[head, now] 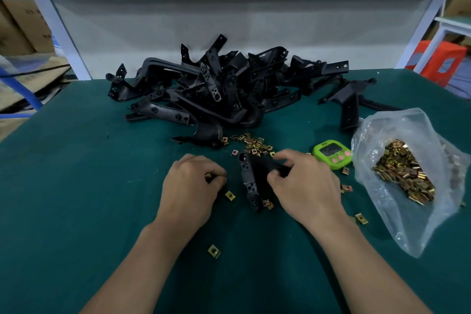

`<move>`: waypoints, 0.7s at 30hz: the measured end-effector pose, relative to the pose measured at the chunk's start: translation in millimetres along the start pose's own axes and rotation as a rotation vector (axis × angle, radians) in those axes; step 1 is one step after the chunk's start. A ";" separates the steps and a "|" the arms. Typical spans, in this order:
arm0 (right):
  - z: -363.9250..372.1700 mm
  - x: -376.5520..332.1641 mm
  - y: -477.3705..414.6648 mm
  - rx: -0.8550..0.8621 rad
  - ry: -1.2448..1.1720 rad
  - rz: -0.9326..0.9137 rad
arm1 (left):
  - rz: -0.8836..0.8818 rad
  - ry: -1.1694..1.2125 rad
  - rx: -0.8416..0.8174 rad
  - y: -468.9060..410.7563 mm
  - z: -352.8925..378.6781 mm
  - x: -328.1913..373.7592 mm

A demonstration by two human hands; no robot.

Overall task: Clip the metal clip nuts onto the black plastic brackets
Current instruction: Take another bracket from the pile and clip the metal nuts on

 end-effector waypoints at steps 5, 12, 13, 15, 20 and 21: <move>-2.6 0.0 1.2 -0.049 0.038 -0.090 | -0.077 0.074 0.089 3.1 -1.3 5.1; -3.4 7.9 -0.2 -0.047 0.032 -0.045 | -0.047 -0.031 -0.064 6.8 -4.1 8.1; -3.6 8.9 -0.5 -0.046 0.029 -0.041 | -0.027 -0.040 -0.057 8.1 -6.7 9.4; -3.9 10.5 -1.0 -0.046 0.022 -0.032 | 0.018 -0.088 -0.015 10.2 -12.1 12.1; -3.1 10.7 -1.2 -0.042 0.017 -0.035 | 0.025 -0.205 -0.126 11.5 -11.2 16.2; -3.0 10.7 -1.5 -0.041 0.017 -0.032 | -0.001 -0.179 -0.155 11.4 -11.3 16.3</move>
Point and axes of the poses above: each hand's wrist, its own y-axis away from the middle knuckle, its own z-axis out of the palm, x = y × z, the point moved 2 cm from there along -y, towards the middle knuckle, and after that the axes turned 10 degrees about -z, right-handed, at the moved point
